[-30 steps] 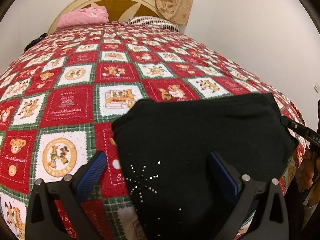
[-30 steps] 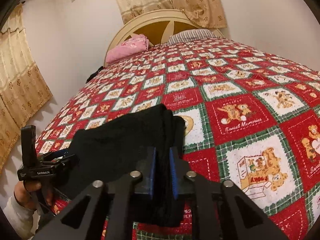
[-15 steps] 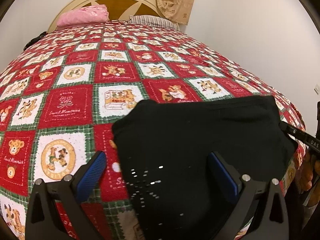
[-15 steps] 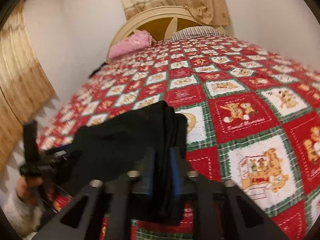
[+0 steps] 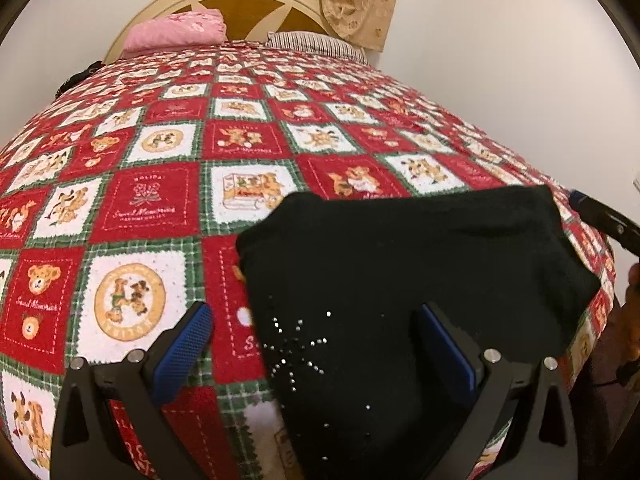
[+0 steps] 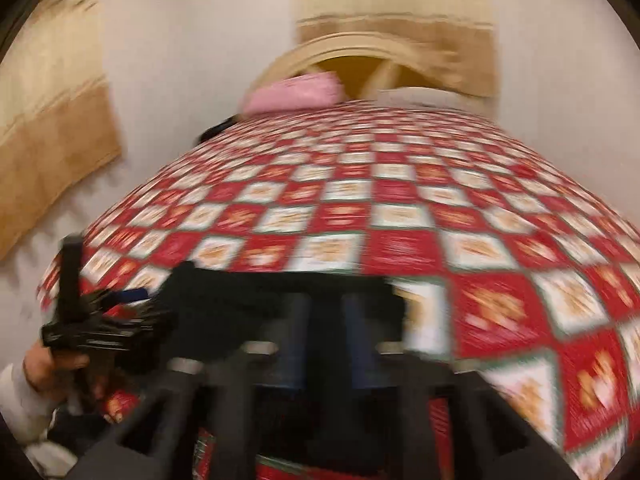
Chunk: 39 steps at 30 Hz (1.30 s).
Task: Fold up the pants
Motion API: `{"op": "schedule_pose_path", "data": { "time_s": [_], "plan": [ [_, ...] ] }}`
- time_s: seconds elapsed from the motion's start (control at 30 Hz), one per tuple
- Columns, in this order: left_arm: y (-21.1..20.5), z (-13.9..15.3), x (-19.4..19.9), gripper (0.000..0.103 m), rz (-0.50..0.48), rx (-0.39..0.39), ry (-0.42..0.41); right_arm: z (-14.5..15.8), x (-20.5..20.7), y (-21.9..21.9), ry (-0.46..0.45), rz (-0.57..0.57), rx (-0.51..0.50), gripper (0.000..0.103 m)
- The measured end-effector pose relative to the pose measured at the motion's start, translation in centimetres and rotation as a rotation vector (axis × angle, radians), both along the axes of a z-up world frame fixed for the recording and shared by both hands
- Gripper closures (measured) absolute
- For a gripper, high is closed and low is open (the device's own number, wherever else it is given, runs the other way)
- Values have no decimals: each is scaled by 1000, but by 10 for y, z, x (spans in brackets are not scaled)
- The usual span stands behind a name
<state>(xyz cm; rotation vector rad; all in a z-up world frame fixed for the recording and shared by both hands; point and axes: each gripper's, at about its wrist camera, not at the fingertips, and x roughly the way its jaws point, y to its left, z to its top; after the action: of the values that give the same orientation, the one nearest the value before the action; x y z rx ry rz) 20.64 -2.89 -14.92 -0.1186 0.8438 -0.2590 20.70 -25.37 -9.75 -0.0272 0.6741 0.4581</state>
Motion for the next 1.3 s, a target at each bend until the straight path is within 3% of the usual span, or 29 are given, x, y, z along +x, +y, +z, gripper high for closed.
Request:
{"op": "schedule_pose_path", "data": {
  "time_s": [0.1,0.23,0.3,0.4,0.5,0.6,0.73,1.1,1.17,1.23,1.3],
  "plan": [
    [2,-1,2,0,-7,-14,11,-19,25,27,96,90,12,44],
    [4,-3,5,0,-23,-42,29,-49,61,20,214,27,34,48],
    [4,-3,7,0,-31,-55,30,-45,58,15,212,31,66,48],
    [8,-5,9,0,-39,-92,39,-24,34,8,136,34,80,47],
    [11,-6,13,0,-34,-119,48,-16,18,-14,115,-17,96,45],
    [6,-8,16,0,-35,-94,57,-24,12,-43,146,-117,107,41],
    [5,-9,18,0,-43,-75,69,-52,18,-61,245,-162,128,41],
    [0,-9,20,0,-65,-68,54,-67,29,-61,219,-160,256,40],
    [0,-7,18,6,-77,-75,45,-68,30,-59,212,-157,263,43],
    [0,-5,15,15,-102,-88,27,-66,29,-60,212,-137,305,64],
    [1,-4,12,21,-115,-101,16,-64,26,-63,212,-126,336,69]
  ]
}}
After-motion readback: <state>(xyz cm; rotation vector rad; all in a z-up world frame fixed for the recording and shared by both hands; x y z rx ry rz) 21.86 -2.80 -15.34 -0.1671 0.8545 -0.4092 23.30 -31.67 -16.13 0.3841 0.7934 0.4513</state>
